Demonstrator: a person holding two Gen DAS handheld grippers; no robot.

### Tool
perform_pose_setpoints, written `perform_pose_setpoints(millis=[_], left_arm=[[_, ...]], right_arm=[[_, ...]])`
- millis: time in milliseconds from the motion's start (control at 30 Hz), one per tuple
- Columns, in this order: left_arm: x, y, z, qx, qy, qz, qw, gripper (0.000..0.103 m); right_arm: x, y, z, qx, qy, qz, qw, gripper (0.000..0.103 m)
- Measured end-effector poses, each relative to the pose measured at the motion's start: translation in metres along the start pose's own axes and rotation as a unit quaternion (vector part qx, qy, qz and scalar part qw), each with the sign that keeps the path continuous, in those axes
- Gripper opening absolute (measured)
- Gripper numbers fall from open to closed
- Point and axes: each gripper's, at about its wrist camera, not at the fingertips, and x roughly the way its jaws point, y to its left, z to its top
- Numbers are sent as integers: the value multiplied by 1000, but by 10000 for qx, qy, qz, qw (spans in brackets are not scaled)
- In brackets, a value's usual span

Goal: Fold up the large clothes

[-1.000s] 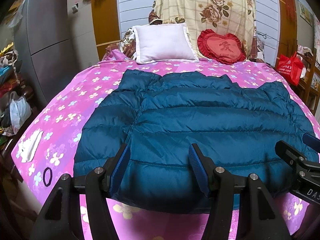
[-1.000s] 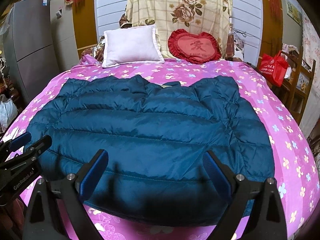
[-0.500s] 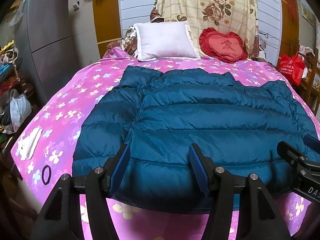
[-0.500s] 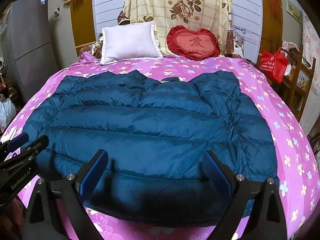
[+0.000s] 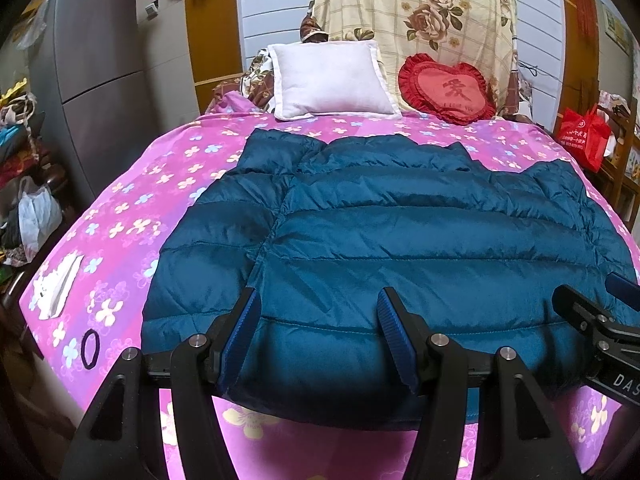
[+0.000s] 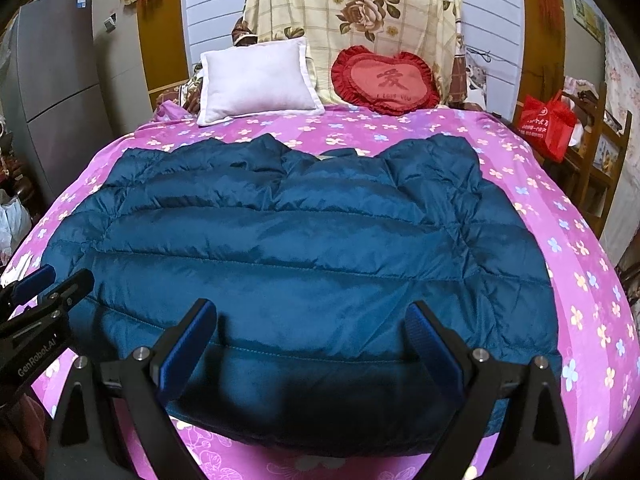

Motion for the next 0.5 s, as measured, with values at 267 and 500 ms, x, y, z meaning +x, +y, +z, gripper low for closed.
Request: perform_pose_setpoints(millis=[267, 500], left_arm=[[0, 0, 1, -38, -49, 4, 10000, 41], [0, -1, 1, -2, -86, 5, 10000, 41]], right_arm=[[1, 0, 0, 5, -6, -3, 10000, 98], [3, 0, 1, 3, 26, 4, 10000, 98]])
